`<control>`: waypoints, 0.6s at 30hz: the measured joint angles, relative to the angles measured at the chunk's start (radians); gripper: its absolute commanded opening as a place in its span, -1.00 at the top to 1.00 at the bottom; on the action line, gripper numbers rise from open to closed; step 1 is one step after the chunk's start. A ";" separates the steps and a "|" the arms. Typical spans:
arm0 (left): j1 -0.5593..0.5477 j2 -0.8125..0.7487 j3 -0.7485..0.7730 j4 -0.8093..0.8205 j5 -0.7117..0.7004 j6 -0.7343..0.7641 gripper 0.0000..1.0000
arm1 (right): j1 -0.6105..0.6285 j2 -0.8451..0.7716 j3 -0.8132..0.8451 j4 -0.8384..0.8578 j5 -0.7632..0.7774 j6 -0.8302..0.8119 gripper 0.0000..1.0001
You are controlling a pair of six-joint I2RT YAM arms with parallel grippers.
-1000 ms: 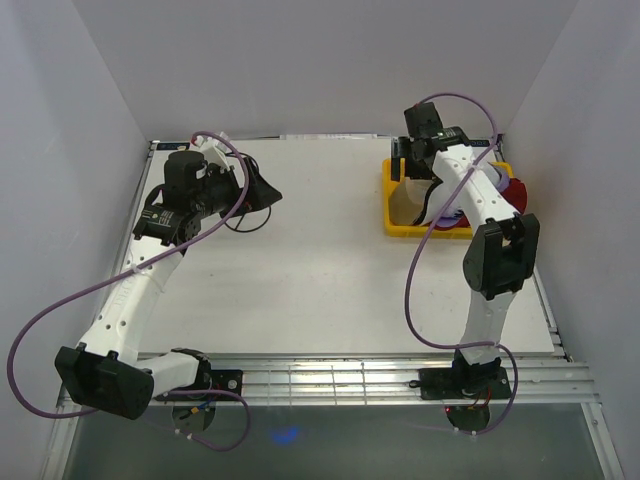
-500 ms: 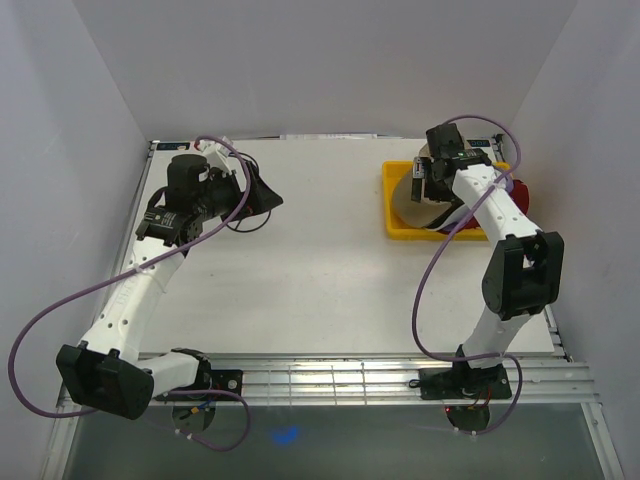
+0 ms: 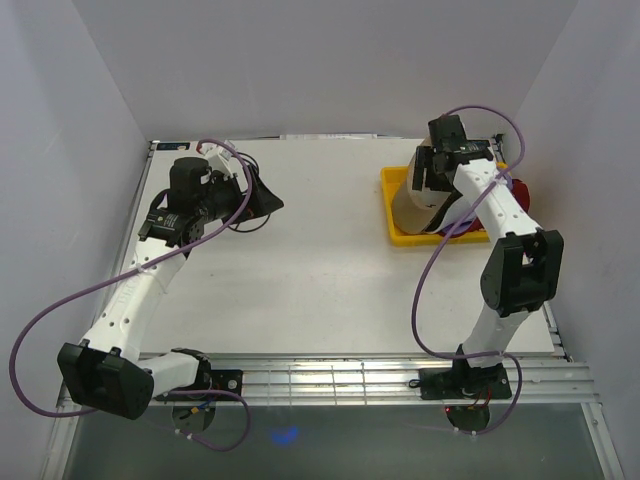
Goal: Stack the hats
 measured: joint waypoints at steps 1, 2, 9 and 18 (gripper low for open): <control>0.000 0.001 0.000 0.001 0.002 0.000 -0.96 | 0.000 0.014 0.036 -0.008 0.007 -0.001 -0.70; 0.000 0.001 0.000 0.001 0.003 0.000 -0.96 | 0.000 0.030 0.073 -0.006 0.016 -0.002 -0.70; 0.000 0.002 0.000 0.001 0.004 0.001 -0.96 | -0.008 0.162 0.309 -0.004 0.088 -0.032 -0.70; 0.000 0.021 0.000 0.001 0.012 0.004 -0.96 | -0.038 0.349 0.467 -0.010 0.136 -0.124 -0.70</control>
